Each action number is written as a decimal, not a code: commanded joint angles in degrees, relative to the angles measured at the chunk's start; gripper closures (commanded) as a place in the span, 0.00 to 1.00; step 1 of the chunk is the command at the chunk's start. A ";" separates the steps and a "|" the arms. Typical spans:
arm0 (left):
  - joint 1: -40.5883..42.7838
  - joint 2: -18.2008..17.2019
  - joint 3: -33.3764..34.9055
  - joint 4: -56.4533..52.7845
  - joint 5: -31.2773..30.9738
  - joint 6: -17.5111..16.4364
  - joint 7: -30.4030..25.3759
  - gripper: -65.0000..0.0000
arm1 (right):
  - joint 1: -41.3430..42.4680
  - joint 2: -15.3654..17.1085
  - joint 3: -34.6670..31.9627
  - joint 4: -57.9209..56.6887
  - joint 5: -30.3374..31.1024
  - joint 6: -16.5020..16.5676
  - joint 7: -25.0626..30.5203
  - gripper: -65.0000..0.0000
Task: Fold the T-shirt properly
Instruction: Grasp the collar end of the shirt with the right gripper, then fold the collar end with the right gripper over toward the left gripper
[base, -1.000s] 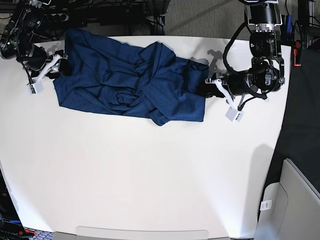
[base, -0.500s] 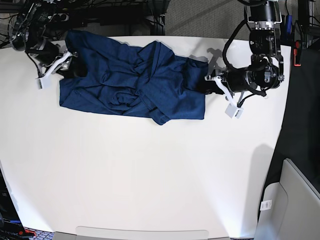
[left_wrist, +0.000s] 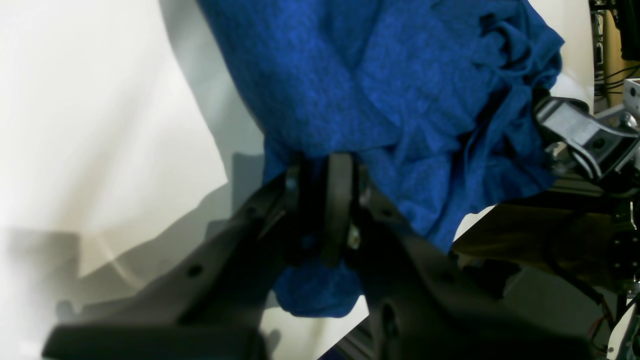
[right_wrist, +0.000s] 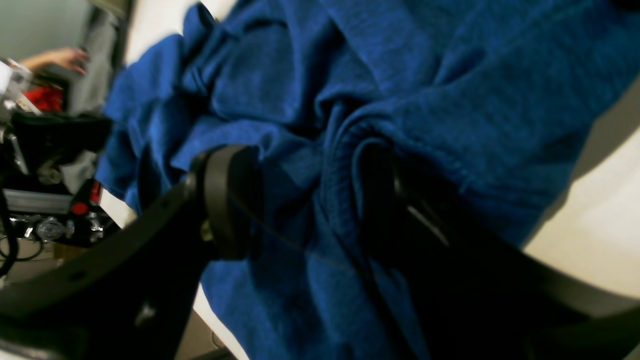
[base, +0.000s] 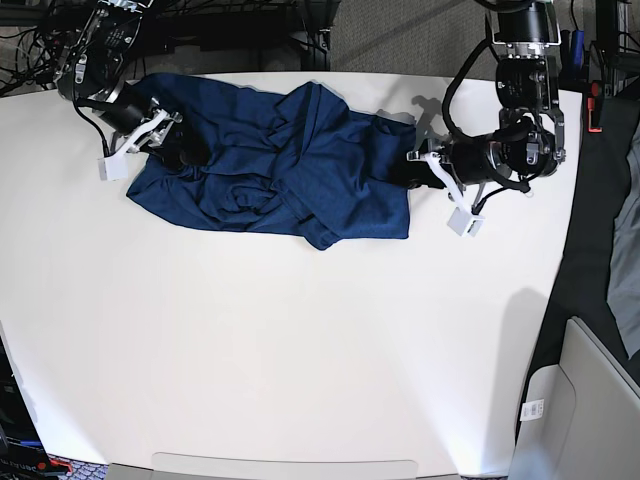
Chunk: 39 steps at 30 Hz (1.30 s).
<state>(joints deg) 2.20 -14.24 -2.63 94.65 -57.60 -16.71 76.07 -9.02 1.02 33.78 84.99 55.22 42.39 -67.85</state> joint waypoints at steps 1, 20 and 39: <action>-0.83 -0.49 -0.14 0.95 -1.25 -0.13 0.01 0.99 | -0.87 -0.44 -0.15 -1.52 -9.46 -2.39 -6.04 0.48; -0.22 -0.49 -0.14 0.95 -1.25 -0.13 0.01 0.99 | -0.35 3.51 0.20 4.99 6.45 -2.39 -9.11 0.99; 2.86 -0.40 -0.14 -6.96 -1.25 -0.13 -3.68 0.99 | 7.21 -4.31 -6.75 8.33 23.42 -2.39 -12.10 0.99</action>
<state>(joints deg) 5.26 -14.17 -2.68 87.39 -59.88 -17.15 71.85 -2.87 -3.44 27.07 91.96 76.38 39.83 -80.62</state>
